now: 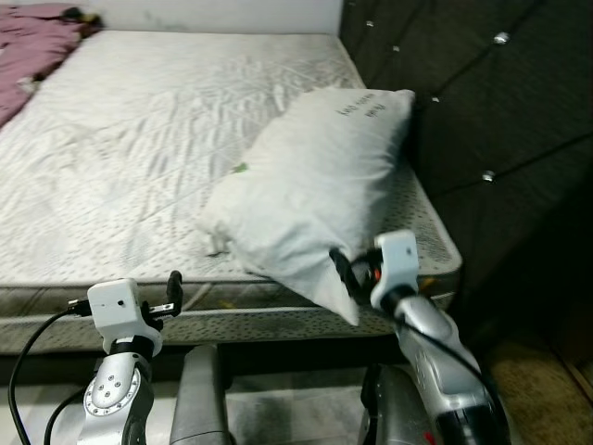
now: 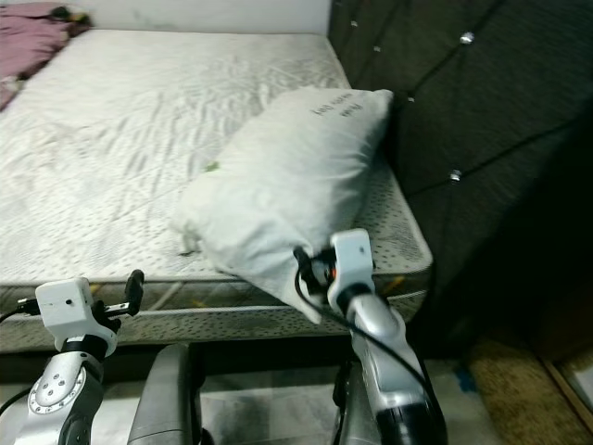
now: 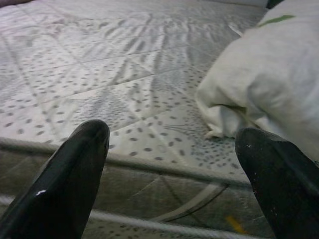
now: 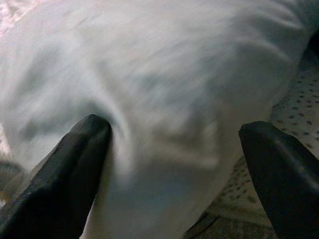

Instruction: Clean up the room

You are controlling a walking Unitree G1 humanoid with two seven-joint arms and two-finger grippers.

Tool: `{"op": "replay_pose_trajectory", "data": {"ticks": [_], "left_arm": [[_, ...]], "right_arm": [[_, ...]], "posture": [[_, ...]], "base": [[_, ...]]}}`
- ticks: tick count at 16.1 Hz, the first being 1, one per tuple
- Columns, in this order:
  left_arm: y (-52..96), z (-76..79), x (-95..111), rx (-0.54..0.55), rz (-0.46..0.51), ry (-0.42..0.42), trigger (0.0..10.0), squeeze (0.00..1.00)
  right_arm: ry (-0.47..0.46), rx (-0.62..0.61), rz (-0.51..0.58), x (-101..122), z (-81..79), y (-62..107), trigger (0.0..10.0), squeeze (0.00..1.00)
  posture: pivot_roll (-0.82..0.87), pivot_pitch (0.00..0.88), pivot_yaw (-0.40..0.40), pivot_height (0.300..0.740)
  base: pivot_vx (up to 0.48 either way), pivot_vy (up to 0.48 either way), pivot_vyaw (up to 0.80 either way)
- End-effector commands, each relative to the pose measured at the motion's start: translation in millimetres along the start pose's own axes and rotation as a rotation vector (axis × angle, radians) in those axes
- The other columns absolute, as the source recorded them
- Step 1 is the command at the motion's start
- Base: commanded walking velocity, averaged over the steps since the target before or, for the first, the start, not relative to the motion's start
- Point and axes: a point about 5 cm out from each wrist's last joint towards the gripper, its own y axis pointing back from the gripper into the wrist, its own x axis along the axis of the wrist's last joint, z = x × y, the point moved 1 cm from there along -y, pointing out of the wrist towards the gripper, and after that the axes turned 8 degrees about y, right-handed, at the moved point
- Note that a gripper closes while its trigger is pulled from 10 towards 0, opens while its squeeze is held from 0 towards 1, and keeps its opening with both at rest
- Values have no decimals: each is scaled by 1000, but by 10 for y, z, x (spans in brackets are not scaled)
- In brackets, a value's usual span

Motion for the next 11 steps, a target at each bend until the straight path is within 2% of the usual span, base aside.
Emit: {"op": "replay_pose_trajectory", "data": {"ticks": [1,2,4,5,6,9,11], "left_arm": [[-11,16,10,-12,-4,-20,10000,0],[-12,17,10,-13,-5,-21,10000,0],[-14,21,7,-15,-6,-22,10000,0],[-15,20,5,-15,-8,-21,10000,0],[-14,19,3,-14,-9,-19,10000,0],[-25,24,-2,-21,-16,-19,10000,0],[-32,33,-5,-27,-19,-21,10000,0]], "right_arm": [[-56,10,-21,63,-50,-105,9412,0],[-68,23,-19,91,-80,-132,0,0],[-66,65,-19,136,-150,-184,0,0],[-57,111,-40,136,-206,-201,8471,0],[-56,133,-59,121,-234,-200,10000,0],[-67,223,-119,34,-349,-157,10000,0],[-73,222,-124,44,-414,-175,10000,0]], "posture": [[73,57,-25,527],[73,57,-25,527],[78,52,-24,527],[78,52,-24,527],[78,52,-24,527],[79,52,-23,527],[78,53,-21,527]], "base": [[0,0,0],[0,0,0],[0,0,0],[0,0,0],[0,0,0],[0,0,0],[0,0,0]]}}
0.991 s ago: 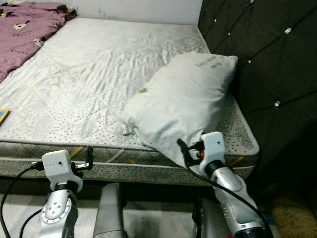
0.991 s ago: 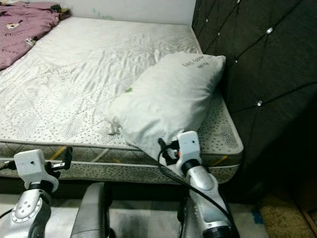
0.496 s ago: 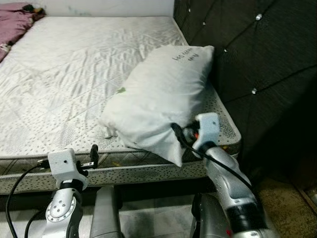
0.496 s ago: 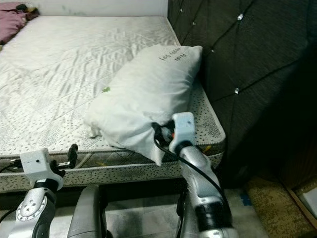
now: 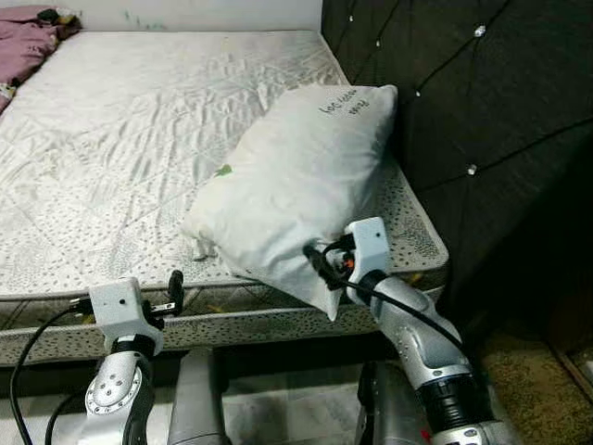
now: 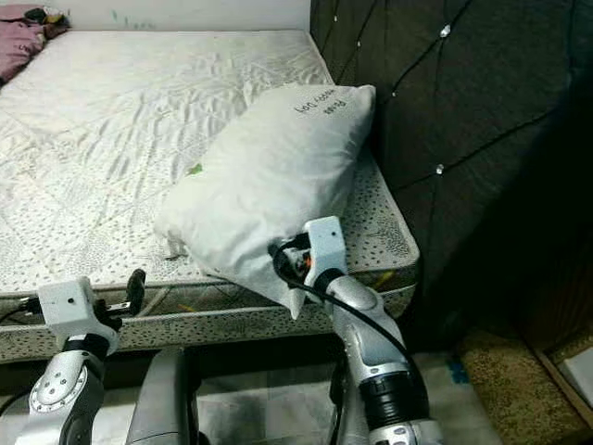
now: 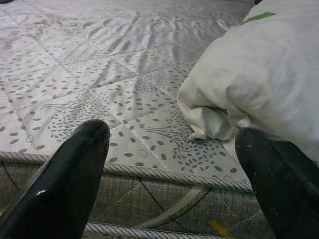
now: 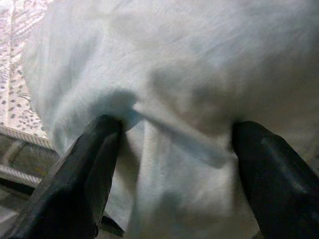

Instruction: Clean up the room

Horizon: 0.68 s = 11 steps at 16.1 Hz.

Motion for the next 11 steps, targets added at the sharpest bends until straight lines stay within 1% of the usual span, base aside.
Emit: {"op": "replay_pose_trajectory", "data": {"ticks": [1,2,3,4,5,6,9,10,11], "left_arm": [[-20,15,-6,-18,-14,-18,10000,0],[-25,22,-8,-20,-15,-18,10000,0],[-27,33,-5,-22,-14,-18,10000,0],[-29,43,1,-24,-12,-19,10000,0],[-29,41,1,-22,-10,-18,10000,0],[-29,42,1,-19,-10,-16,10000,0],[-33,56,-3,-21,-12,-12,10000,0],[-33,68,-5,-21,-11,-10,10000,0],[-29,70,-1,-19,-9,-8,10000,0]], "right_arm": [[-14,26,-11,5,-100,-34,10000,0],[-32,14,-12,35,-193,-103,3451,0],[-52,3,7,81,-256,-146,0,0],[-67,8,19,127,-334,-191,0,0],[-60,8,15,142,-387,-229,0,0],[-56,3,15,156,-413,-261,0,0],[-51,-31,2,175,-441,-369,0,0],[-70,-52,0,188,-428,-419,0,0],[-60,-57,1,207,-430,-457,0,0]], "posture": [[77,54,-19,527],[81,52,-20,527],[81,52,-20,527],[91,51,-22,527],[91,51,-22,527],[91,52,-25,527],[90,54,-30,527],[96,54,-33,527],[101,55,-36,527]], "base": [[0,0,0],[0,0,0],[0,0,0],[0,0,0],[0,0,0],[0,0,0],[0,0,0],[0,0,0],[0,0,0]]}}
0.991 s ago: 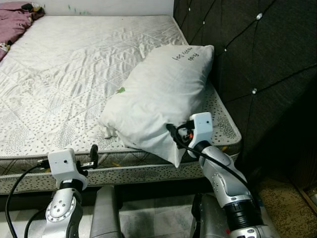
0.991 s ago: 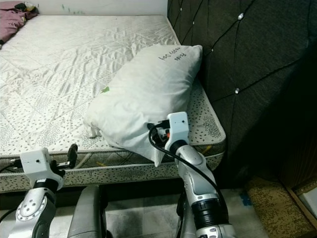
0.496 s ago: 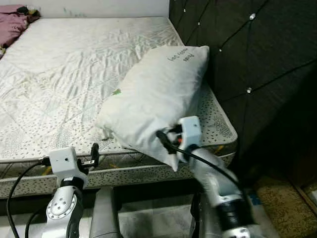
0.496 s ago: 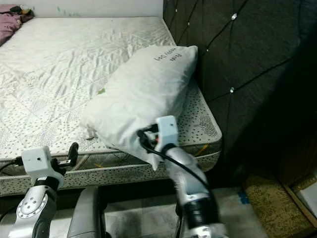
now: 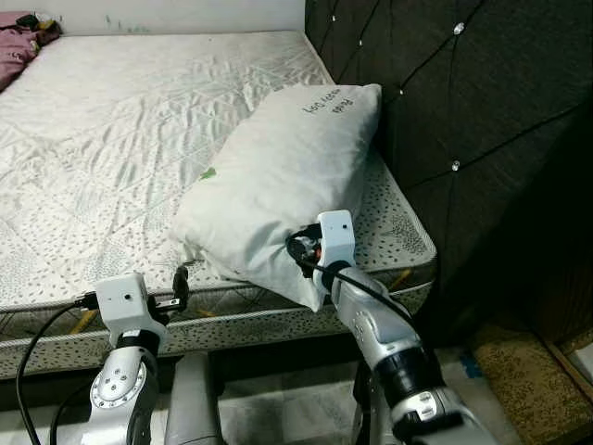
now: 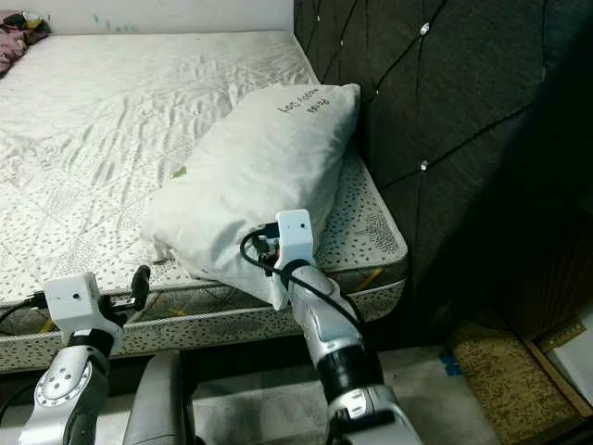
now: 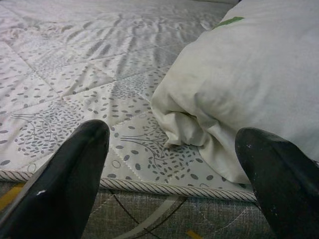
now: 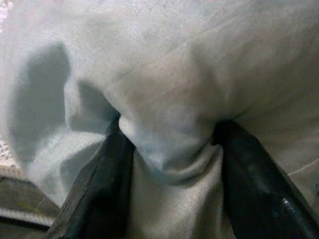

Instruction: Clean up the room

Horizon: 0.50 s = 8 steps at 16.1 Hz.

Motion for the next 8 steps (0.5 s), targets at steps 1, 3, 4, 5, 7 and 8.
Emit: {"op": "replay_pose_trajectory", "data": {"ticks": [1,3,4,5,7,8], "left_arm": [[3,15,-14,-4,-11,-11,10000,0],[10,10,-9,3,-7,-9,10000,0],[11,9,-9,4,-7,-8,10000,0],[13,10,-10,5,-7,-6,10000,0],[11,14,-12,4,-8,-6,10000,0],[0,19,-14,1,-9,-7,10000,0]], "right_arm": [[-9,39,35,152,-186,-72,0,0],[0,17,53,219,-140,-124,0,0],[5,3,63,248,-97,-136,0,0],[15,-46,87,303,46,-154,0,0],[28,-114,112,389,266,-165,0,0],[56,-186,143,516,523,-160,0,0]], "posture": [[103,56,-37,527],[109,57,-42,527],[109,57,-42,527],[109,57,-42,527],[109,57,-42,527],[106,52,-37,527]], "base": [[0,0,0],[0,0,0],[0,0,0],[0,0,0],[0,0,0],[0,0,0]]}}
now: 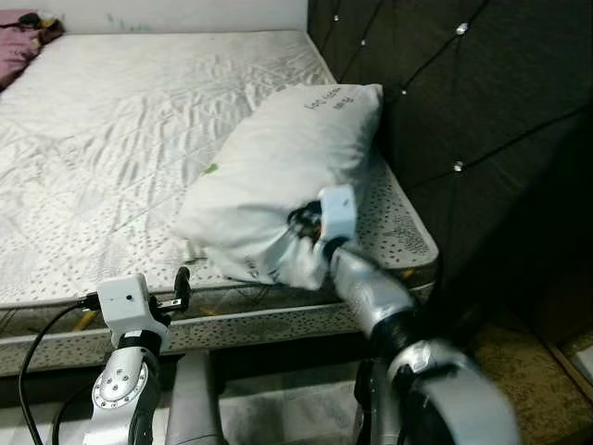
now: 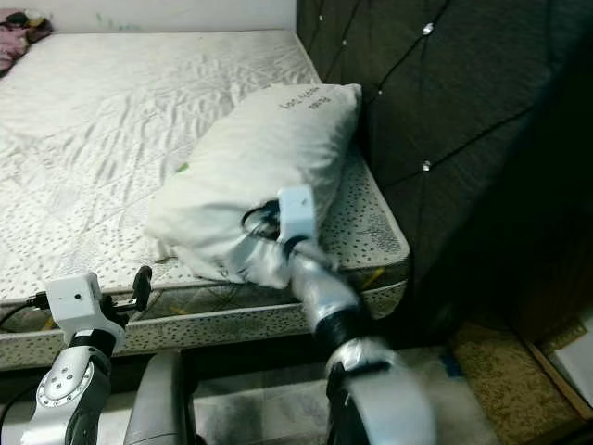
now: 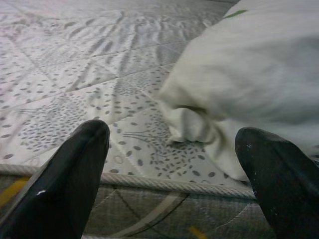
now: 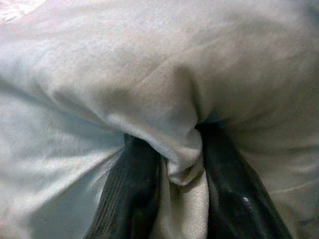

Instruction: Clean up the room

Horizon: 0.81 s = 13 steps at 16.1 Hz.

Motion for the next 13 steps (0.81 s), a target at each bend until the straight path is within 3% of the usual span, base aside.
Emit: {"op": "replay_pose_trajectory", "data": {"ticks": [1,5,8,11,13], "left_arm": [[-14,12,-4,-3,-6,-15,10000,0],[-36,14,-2,0,-2,-19,10000,0],[-34,-2,10,13,5,-29,10000,0],[-37,-14,10,12,4,-37,10000,0],[-36,-18,8,9,2,-43,10000,0]], "right_arm": [[13,-172,98,317,482,-1,0,0],[42,-404,177,701,1235,140,0,0],[104,-554,199,865,1794,375,0,0],[128,-651,182,808,2155,597,0,0],[131,-606,147,552,2160,626,0,0]], "posture": [[104,48,-37,527],[105,40,-41,527],[110,37,-43,527],[109,34,-37,527],[103,33,-31,527]], "base": [[0,0,0],[0,0,0],[0,0,0],[0,0,0],[0,0,0]]}}
